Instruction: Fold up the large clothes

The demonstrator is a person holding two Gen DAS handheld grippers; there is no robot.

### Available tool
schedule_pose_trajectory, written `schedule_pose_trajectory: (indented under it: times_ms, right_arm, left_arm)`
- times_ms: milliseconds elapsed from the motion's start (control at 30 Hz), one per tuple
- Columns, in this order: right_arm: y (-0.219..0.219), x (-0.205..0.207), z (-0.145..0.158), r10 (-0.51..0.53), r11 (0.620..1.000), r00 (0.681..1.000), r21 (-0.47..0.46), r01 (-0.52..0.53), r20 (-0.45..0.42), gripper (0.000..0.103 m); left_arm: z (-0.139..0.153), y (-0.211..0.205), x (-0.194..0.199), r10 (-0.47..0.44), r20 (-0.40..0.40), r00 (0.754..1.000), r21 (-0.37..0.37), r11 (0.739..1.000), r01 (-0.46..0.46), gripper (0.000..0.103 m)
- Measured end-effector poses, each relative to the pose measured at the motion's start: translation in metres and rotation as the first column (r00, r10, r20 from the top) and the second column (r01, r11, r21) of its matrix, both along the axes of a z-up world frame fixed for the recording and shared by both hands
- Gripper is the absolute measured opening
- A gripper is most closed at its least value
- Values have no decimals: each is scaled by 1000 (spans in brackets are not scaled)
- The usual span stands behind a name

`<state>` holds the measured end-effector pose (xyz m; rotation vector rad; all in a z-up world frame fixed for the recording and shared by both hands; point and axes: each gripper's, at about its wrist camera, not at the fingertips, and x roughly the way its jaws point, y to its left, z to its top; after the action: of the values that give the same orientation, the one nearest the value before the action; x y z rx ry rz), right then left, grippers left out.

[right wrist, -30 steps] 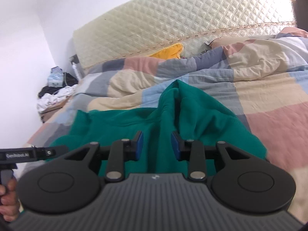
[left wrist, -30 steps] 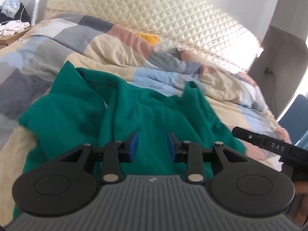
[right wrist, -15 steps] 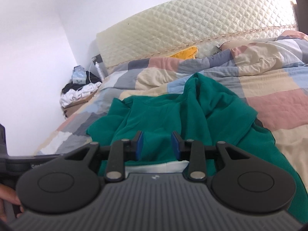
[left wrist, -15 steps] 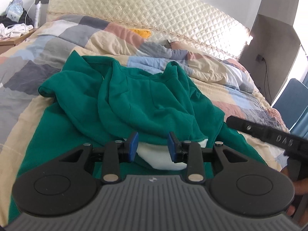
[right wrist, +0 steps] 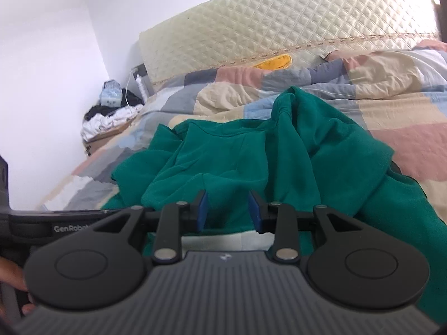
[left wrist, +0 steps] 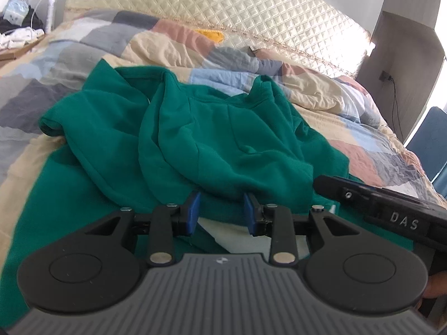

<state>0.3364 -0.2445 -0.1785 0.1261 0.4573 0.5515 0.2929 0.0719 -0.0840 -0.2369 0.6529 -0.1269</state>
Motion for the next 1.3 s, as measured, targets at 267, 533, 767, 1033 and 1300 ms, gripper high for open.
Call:
schedule_pose_trajectory:
  times_ms: [267,533,767,1033,1300]
  right_arm:
    - [19,24,-38,16,993,995,-114,-28,-103,35]
    - [17,30,-47,11,994,990,-108,-27,-142,36]
    - [-6,15,-30,-25,999,985,-40,19,-169,36]
    - [-44,-22,0,-159,984,981,-105,147,-114,36]
    - [-111,-56,7,-380,925,909,-77,372,-175,46]
  left_arm:
    - [-28,3,18,2,-52,999,-19,1000,-3,43]
    - [-34,1,17,23,-39,999,-36,999,-25,43]
    - [-11,12,-15,54,-30,998,-52,997,-55,49]
    - [32,36,-70,138,-8,990,-39,990,-138,50]
    - [36,71,-111,232,-78,970,-59,970,-236,58]
